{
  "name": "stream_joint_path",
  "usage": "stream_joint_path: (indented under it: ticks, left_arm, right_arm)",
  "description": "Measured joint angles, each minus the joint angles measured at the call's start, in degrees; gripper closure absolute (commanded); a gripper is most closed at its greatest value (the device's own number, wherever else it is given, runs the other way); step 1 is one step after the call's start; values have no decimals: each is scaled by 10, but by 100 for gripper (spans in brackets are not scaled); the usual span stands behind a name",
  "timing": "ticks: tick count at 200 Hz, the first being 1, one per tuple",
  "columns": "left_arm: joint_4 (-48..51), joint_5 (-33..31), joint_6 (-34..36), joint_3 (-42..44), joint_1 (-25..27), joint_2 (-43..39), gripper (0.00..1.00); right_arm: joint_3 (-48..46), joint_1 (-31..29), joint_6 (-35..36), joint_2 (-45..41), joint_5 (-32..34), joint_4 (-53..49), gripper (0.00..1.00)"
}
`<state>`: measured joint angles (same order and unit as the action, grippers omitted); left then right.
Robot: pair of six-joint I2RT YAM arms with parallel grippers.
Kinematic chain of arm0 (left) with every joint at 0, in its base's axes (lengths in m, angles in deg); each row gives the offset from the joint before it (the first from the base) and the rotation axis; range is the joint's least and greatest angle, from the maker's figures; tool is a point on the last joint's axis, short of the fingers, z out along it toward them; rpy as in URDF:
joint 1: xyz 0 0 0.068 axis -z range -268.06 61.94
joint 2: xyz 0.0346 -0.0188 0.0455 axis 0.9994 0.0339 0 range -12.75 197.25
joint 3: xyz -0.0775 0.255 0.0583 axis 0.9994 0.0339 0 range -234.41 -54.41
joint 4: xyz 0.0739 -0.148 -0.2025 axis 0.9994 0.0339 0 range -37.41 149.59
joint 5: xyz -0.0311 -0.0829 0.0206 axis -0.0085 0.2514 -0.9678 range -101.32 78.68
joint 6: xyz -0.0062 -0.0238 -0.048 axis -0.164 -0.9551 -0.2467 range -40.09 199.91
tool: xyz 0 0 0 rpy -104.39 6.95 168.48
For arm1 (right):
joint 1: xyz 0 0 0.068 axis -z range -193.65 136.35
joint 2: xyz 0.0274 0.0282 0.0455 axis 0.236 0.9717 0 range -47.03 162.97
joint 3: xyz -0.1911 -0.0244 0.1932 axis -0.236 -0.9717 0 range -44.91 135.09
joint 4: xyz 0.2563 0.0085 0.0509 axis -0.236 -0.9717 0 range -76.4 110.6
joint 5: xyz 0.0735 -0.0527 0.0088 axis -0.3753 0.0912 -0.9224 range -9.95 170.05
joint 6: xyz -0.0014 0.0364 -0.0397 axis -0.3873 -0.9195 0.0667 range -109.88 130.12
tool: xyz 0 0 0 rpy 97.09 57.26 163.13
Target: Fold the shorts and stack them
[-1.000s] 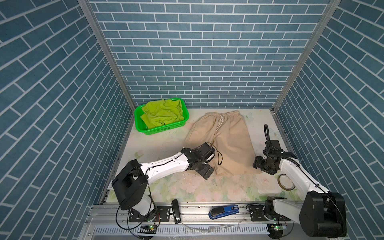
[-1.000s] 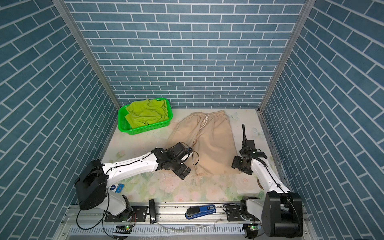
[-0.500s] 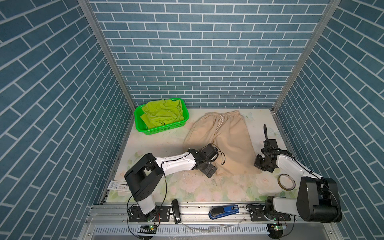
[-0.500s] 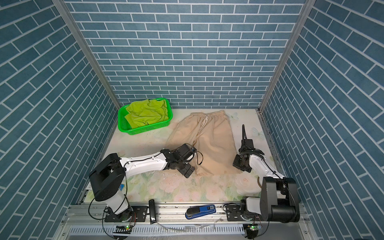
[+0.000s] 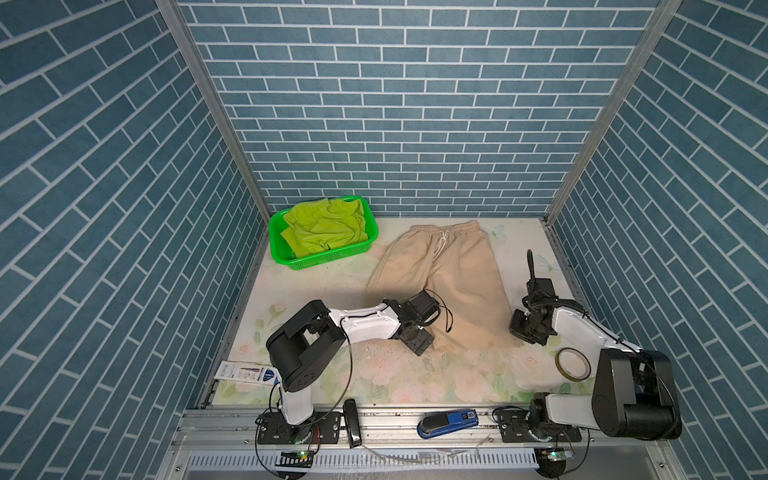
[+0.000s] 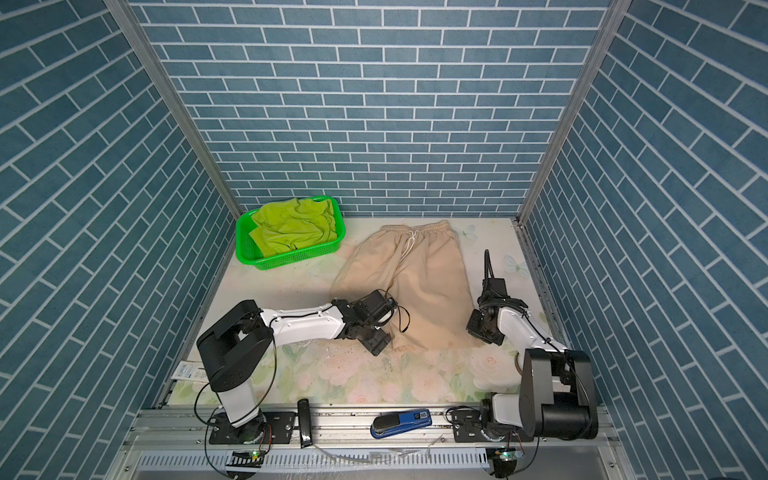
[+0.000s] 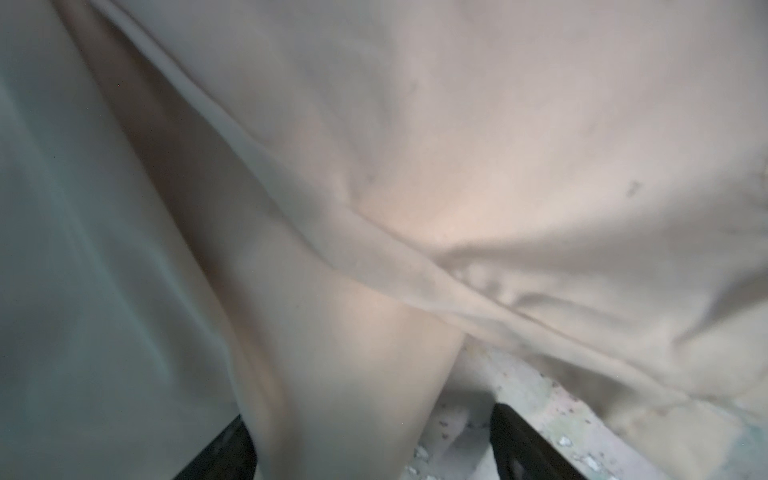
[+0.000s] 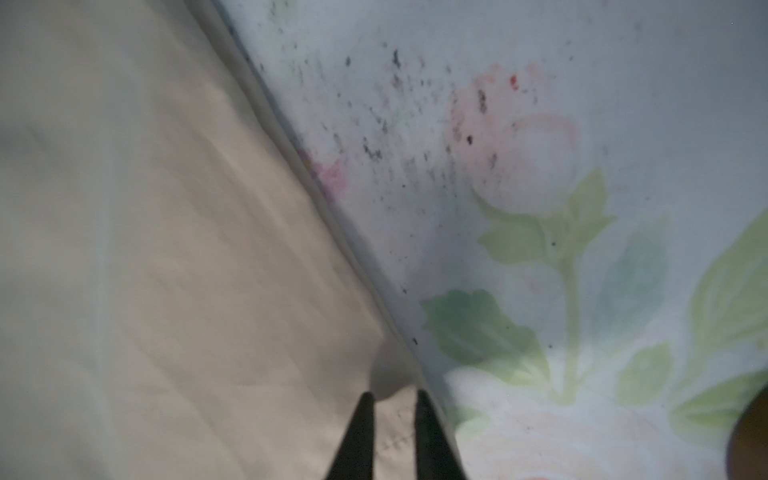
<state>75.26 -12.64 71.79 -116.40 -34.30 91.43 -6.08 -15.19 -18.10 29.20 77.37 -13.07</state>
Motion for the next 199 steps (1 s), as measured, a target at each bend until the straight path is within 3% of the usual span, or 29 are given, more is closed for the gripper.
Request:
stream_joint_path:
  ticks: [35,53,77,95,120,137,145,199]
  left_arm:
    - [-2,-4,1,0,0,1,11]
    - [-3,-7,3,0,0,1,20]
    - [-3,-7,5,-1,-2,1,31]
    - [-3,-5,11,-3,-4,3,44]
    - [-5,1,12,-5,-5,5,61]
    - [-2,4,16,-7,-6,5,83]
    - [-1,6,14,-9,-7,5,100]
    - [27,46,35,-26,-10,-9,100]
  right_arm:
    - [0,0,1,0,10,-3,22]
    - [0,2,1,5,13,-2,24]
    - [1,3,2,31,10,2,34]
    - [7,3,-1,40,4,13,46]
    - [12,3,2,50,-2,27,80]
    - [19,5,-2,62,-9,32,100]
    - [24,6,1,69,-14,33,100]
    - [137,17,45,95,26,-35,100]
